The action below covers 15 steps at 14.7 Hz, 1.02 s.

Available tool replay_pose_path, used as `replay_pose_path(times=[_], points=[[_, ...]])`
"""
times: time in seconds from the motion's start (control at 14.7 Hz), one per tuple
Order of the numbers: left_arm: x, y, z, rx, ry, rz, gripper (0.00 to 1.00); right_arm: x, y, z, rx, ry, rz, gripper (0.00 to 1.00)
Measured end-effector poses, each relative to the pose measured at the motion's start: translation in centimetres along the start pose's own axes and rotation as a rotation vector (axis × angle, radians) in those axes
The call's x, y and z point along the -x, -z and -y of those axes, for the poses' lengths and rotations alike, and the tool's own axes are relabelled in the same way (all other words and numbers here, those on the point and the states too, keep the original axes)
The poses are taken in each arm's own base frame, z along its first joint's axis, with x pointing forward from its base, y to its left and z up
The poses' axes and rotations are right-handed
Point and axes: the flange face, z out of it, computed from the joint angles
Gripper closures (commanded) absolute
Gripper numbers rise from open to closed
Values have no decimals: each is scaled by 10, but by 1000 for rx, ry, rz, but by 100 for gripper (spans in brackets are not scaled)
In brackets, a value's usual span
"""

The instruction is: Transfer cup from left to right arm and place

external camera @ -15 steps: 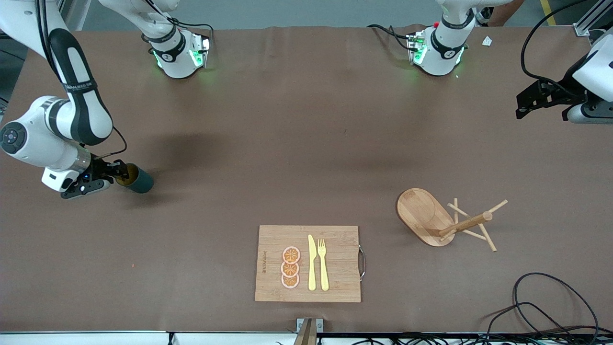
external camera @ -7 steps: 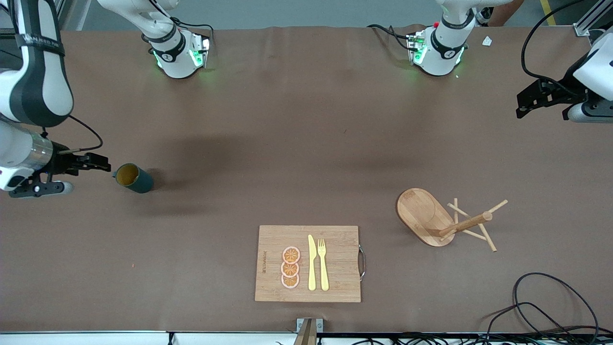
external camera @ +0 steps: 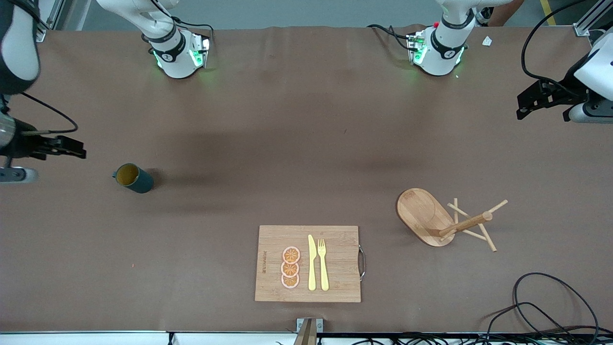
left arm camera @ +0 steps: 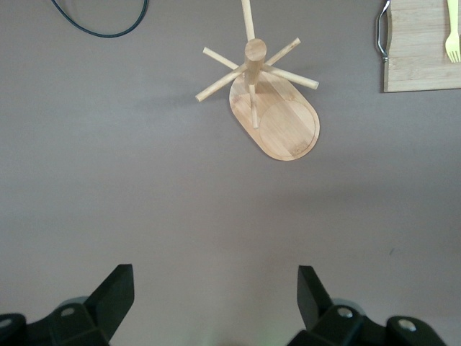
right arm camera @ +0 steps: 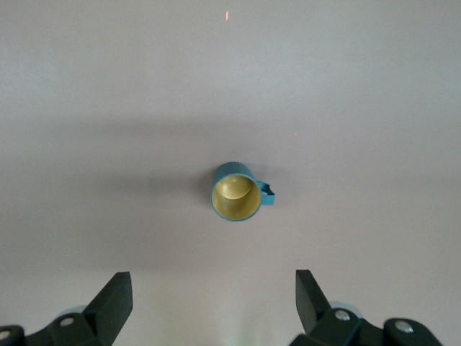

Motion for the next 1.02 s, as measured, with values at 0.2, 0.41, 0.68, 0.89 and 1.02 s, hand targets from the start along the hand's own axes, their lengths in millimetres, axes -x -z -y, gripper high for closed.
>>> replay_pose_path(times=[0.2,0.41,0.68,0.89,1.02], points=[[-1,0,-3,0,-5,-5,0,8,23,-13,0,-23,1,0],[-1,0,-6,0,-11,-5,0,12,31,-24,-1,-43,0,0],[-1,-1,-12,0,-23,-4,0,15,31,-43,-4,-76,0,0],[-1,-1,-12,0,-23,-4,0,16,31,-52,-6,-92,-1,0],[-1,-1,-12,0,-23,-4,0,16,35,-50,-5,-87,-10,0]])
